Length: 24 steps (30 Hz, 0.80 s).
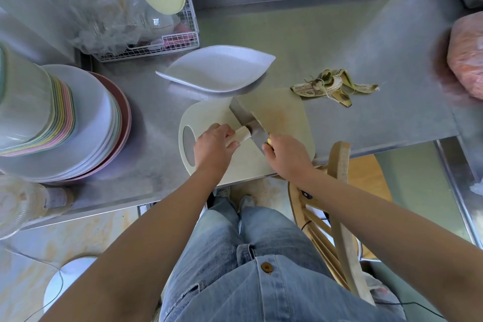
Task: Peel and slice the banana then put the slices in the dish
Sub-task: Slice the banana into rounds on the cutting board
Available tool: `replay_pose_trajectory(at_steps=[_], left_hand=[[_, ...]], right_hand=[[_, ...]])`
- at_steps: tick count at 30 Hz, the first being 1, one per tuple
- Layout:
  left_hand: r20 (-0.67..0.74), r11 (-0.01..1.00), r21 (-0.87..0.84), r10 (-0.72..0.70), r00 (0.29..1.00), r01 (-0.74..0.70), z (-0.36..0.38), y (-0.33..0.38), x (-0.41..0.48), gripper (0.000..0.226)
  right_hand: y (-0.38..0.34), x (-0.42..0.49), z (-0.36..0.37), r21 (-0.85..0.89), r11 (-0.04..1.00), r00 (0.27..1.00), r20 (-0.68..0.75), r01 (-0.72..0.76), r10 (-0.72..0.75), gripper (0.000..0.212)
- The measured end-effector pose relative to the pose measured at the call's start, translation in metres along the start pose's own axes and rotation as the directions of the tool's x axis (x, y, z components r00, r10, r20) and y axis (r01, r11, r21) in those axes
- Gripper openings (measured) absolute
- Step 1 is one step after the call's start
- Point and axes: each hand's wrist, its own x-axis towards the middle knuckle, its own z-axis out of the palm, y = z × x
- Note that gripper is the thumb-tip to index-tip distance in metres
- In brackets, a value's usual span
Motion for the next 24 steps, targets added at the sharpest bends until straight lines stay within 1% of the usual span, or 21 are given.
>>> replay_pose_trajectory(at_steps=[3,5,17,24], left_hand=[[0.002,1.0,0.0,-0.001,1.0,0.001,0.0,0.0,0.0,0.025],[0.002,1.0,0.009,0.002,1.0,-0.002,0.0,0.001,0.0,0.025],[-0.008,1.0,-0.004,0.006,1.0,-0.006,-0.001,0.002,-0.001,0.024],[0.004,1.0,-0.008,-0.014,1.0,0.014,-0.001,0.001,0.0,0.024]], right_hand=[[-0.001,0.004,-0.009,0.018,1.0,0.997,-0.075,0.025,-0.024,0.026],[-0.002,0.004,-0.014,0.02,0.999,0.995,-0.097,0.04,-0.038,0.025],[-0.002,-0.001,-0.016,0.016,0.999,0.999,-0.037,0.028,-0.028,0.023],[-0.004,0.002,-0.002,0.015,1.0,1.0,0.001,0.009,-0.009,0.022]])
